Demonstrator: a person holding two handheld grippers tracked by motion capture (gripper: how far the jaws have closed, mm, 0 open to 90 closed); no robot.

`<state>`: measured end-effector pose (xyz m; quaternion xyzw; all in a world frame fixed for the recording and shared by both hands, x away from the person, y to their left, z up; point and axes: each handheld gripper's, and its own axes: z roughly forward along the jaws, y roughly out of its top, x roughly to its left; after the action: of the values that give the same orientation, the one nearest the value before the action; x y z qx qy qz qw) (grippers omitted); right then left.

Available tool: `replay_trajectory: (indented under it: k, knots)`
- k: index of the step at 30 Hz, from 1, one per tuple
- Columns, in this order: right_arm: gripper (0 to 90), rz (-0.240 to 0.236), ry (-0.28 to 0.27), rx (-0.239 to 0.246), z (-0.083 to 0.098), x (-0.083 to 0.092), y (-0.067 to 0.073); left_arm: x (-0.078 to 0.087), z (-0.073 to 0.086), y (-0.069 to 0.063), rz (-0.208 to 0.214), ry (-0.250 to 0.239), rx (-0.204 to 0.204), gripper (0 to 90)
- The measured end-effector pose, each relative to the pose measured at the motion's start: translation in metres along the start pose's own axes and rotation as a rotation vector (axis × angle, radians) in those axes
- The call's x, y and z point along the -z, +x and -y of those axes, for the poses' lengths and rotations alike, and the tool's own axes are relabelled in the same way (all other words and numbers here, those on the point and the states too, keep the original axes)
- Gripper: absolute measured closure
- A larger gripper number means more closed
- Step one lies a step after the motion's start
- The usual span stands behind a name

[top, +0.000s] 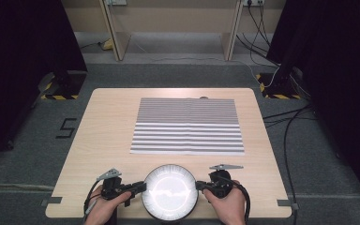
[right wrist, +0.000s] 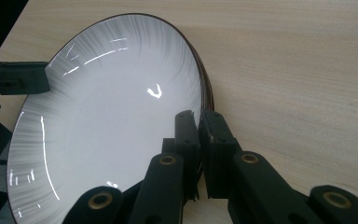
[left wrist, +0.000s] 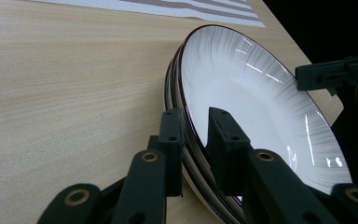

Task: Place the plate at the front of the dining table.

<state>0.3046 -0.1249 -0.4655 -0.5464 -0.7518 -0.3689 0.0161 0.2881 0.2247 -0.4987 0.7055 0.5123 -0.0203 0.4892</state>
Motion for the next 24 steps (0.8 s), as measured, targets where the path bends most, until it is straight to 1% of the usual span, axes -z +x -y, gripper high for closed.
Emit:
replay_trajectory:
  k: [3,4,7,8,12,14,16,20,22,24]
  knots:
    - [86.4,-0.002,0.003,-0.008,-0.001,0.0,0.0,-0.001,0.0,-0.001,-0.005,0.0,0.0,74.9]
    - [86.6,0.011,0.005,0.001,-0.003,-0.002,0.001,-0.001,0.0,-0.001,-0.007,0.001,0.0,74.8]
    - [86.8,0.02,0.015,0.004,-0.007,-0.003,0.002,-0.001,-0.001,0.0,-0.002,0.003,0.019,74.7]
    - [86.8,0.02,0.017,0.011,-0.007,-0.003,0.002,-0.001,-0.001,0.0,-0.004,0.004,0.02,74.6]
    - [87.0,0.016,0.029,0.004,-0.009,-0.004,0.002,-0.001,-0.002,-0.001,-0.011,0.009,0.023,74.4]
    - [87.0,0.019,0.038,0.013,-0.01,-0.004,0.003,-0.001,-0.001,-0.001,-0.012,0.009,0.025,74.3]
    - [87.0,0.021,0.04,0.014,-0.01,-0.004,0.003,-0.001,-0.001,-0.001,-0.009,0.008,0.03,74.3]
    - [86.9,0.014,0.041,0.013,-0.01,-0.005,0.003,0.0,-0.002,-0.001,-0.015,0.015,0.028,74.2]
    - [87.0,0.001,0.046,-0.001,-0.011,-0.006,0.003,0.001,-0.002,0.0,-0.012,0.015,0.035,74.1]
    - [87.1,-0.001,0.042,-0.017,-0.011,-0.006,0.002,0.0,-0.001,-0.001,-0.022,0.01,0.036,74.0]
